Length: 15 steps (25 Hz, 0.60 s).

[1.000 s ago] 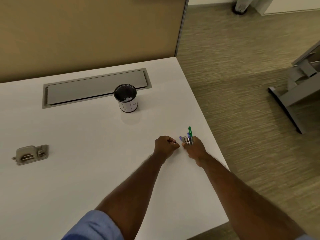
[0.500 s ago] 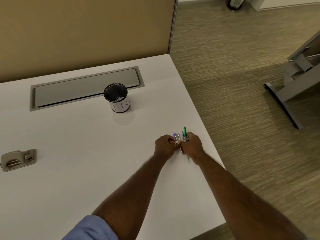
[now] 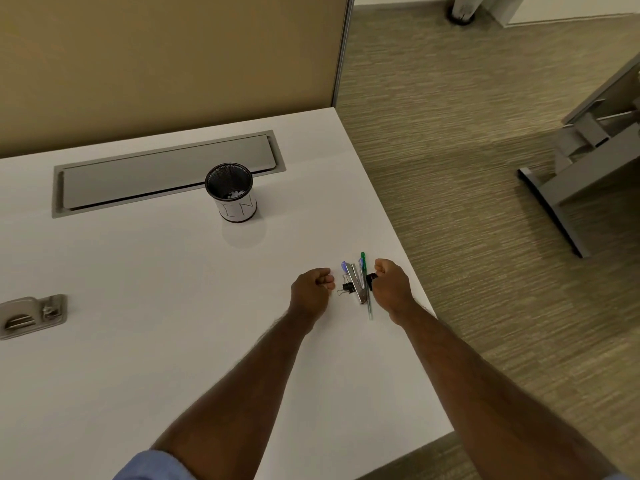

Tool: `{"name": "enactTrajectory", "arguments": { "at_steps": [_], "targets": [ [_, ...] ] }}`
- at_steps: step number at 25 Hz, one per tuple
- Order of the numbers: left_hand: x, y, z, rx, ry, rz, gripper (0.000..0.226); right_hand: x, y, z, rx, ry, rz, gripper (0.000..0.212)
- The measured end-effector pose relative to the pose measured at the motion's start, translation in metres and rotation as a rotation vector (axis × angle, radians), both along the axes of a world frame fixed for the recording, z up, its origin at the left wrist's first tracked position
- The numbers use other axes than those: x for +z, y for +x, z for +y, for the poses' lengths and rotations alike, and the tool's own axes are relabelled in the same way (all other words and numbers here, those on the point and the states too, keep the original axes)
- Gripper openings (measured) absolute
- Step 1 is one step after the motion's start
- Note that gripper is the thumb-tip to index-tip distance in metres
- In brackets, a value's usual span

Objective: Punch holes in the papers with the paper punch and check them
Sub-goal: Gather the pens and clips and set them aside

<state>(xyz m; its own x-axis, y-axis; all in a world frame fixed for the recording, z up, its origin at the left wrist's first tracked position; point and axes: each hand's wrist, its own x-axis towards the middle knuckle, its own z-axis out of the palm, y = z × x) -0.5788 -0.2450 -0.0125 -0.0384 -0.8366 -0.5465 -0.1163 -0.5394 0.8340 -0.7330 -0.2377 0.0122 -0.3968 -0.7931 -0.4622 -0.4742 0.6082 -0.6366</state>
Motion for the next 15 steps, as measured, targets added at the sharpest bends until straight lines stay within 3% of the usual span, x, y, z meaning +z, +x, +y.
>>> {"name": "enactTrajectory", "arguments": {
  "at_steps": [7,15],
  "targets": [
    [0.007,0.026,0.004,-0.014,-0.053,-0.012,0.041,0.004,-0.003,0.010,-0.042,-0.125,0.022,0.059],
    [0.039,0.087,0.022,-0.076,-0.204,-0.110,0.035,0.023,0.040,0.019,0.140,-0.332,0.187,0.040]
  ]
}}
